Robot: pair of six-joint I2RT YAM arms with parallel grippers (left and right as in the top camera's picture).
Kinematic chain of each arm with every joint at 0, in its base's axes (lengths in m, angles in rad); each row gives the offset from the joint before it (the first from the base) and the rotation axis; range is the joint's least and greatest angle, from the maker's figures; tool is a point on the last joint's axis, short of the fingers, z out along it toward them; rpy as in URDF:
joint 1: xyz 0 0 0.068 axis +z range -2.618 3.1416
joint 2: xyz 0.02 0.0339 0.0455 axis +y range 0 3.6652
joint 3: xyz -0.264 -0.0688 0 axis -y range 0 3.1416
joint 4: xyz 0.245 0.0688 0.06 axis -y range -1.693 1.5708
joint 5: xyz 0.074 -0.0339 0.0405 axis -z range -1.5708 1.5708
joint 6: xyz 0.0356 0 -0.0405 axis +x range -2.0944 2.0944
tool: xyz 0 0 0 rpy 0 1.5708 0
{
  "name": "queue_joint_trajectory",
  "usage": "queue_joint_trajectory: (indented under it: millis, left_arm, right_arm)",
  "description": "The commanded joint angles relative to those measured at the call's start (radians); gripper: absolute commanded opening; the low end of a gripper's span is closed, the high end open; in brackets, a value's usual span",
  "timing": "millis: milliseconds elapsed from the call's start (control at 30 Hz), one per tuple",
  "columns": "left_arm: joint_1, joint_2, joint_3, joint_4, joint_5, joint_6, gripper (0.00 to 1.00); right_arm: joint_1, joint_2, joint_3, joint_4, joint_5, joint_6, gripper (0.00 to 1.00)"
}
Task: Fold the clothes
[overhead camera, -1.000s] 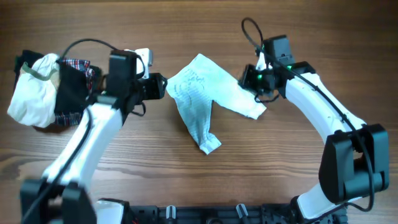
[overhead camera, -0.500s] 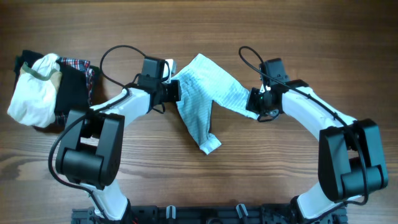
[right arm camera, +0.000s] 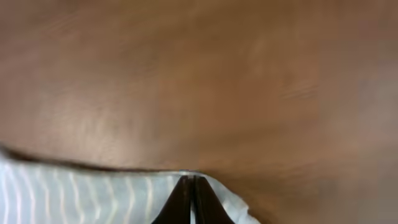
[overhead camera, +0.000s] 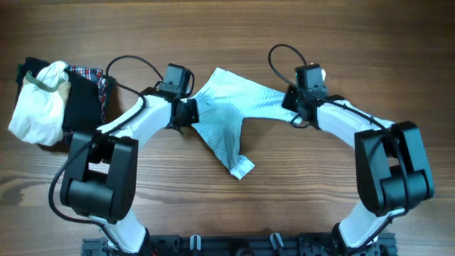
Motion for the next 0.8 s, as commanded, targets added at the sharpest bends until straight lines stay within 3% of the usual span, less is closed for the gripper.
queue_joint_trajectory:
  millis: [0,100,133,233,267,333,467,567,667,767]
  left_arm:
    - [0.005,0.059,-0.066,-0.156,-0.040,-0.093,0.04]
    - [0.003,0.059,-0.066,-0.222,-0.034,-0.112,0.04]
    - [0.001,0.058,-0.066,-0.227,-0.032,-0.111,0.04]
    - [-0.003,0.040,-0.064,-0.177,-0.039,-0.080,0.04]
    - [-0.003,0.024,-0.055,-0.164,-0.038,-0.080,0.05]
    - [-0.003,-0.015,-0.023,-0.161,-0.037,-0.059,0.09]
    - [-0.003,-0.106,0.027,-0.187,-0.039,-0.023,0.28]
    - [-0.003,-0.171,0.027,-0.213,-0.039,-0.024,0.36]
    - [-0.003,-0.196,0.027,-0.152,-0.039,0.016,0.41]
    - [-0.003,-0.179,0.024,0.037,0.034,0.172,0.40]
  right_arm:
    - [-0.058,0.074,-0.007,0.029,0.063,-0.071,0.04]
    - [-0.081,0.074,0.051,0.035,-0.018,-0.154,0.04]
    - [-0.083,0.072,0.077,0.031,-0.078,-0.214,0.09]
    - [-0.083,0.048,0.139,-0.032,-0.257,-0.275,0.50]
    - [-0.083,0.033,0.148,-0.056,-0.291,-0.272,0.59]
    - [-0.083,-0.015,0.158,-0.114,-0.327,-0.245,0.66]
    - [-0.083,-0.116,0.158,-0.225,-0.384,-0.219,0.67]
    - [-0.068,-0.156,0.158,-0.365,-0.473,-0.185,0.63]
    - [-0.024,-0.152,0.148,-0.447,-0.494,-0.201,0.49]
    - [0.019,-0.152,0.145,-0.494,-0.468,-0.208,0.39]
